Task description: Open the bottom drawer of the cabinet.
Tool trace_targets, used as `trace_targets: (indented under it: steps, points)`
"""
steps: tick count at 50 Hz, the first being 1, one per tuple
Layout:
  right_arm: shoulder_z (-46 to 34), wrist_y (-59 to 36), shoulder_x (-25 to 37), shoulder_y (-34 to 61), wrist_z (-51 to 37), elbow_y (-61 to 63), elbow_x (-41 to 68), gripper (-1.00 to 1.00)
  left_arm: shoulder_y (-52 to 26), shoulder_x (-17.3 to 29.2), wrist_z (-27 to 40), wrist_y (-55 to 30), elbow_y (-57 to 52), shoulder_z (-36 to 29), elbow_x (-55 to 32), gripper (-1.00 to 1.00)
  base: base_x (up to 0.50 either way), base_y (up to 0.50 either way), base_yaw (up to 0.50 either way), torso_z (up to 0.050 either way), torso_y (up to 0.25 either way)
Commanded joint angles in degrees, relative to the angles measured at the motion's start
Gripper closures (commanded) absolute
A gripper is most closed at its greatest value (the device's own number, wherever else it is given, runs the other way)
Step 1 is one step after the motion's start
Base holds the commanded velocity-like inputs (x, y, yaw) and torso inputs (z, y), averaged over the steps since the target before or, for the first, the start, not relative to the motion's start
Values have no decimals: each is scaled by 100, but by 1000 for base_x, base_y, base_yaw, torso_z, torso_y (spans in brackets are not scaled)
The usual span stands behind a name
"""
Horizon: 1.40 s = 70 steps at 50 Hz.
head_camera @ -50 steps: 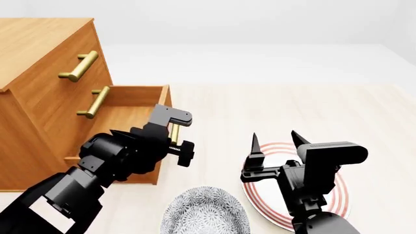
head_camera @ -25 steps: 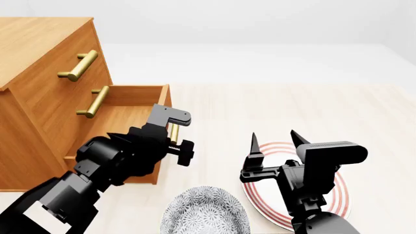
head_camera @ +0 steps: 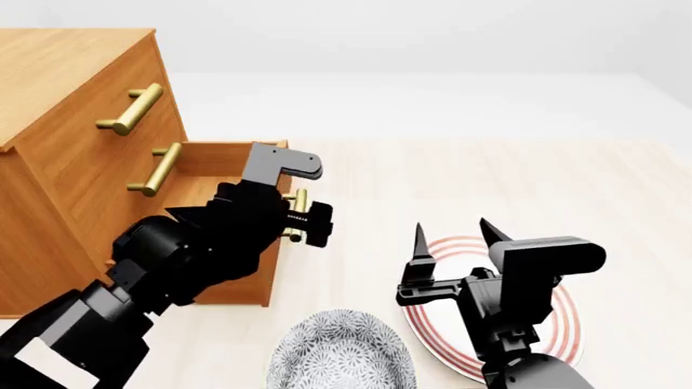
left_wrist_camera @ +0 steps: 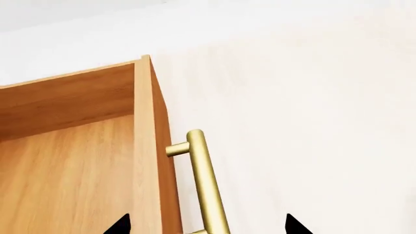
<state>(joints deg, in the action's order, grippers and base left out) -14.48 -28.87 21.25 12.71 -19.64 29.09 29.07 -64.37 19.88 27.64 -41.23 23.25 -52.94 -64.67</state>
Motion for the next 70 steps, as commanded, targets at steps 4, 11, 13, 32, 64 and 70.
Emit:
trace_targets:
  steps: [4, 11, 13, 32, 64, 70]
  points:
    - [-36, 8, 10, 0, -21, -1, 14, -100, -75, 134, 160, 76, -463, 141, -52, -100, 0, 0, 0, 0, 0]
    - [-37, -16, 30, 12, -45, 53, 35, -100, -89, 214, 322, 110, -697, 207, -60, -100, 0, 0, 0, 0, 0]
    - [-27, -41, 33, 30, -52, 54, 59, -100, -78, 280, 452, 177, -892, 248, -24, -100, 0, 0, 0, 0, 0]
    - [-115, -405, 68, 632, -270, 365, 2, -100, 832, 1373, 1801, 602, -3937, 553, -70, -100, 0, 0, 0, 0, 0]
    - [-311, -773, 210, 1339, -648, 1320, -279, -100, 1600, 1844, 2258, 1615, -5117, 792, 838, -100, 0, 0, 0, 0, 0]
    - [-254, -839, 291, 1337, -761, 1750, -265, -100, 1573, 1895, 2386, 1624, -5396, 787, 999, -100, 0, 0, 0, 0, 0]
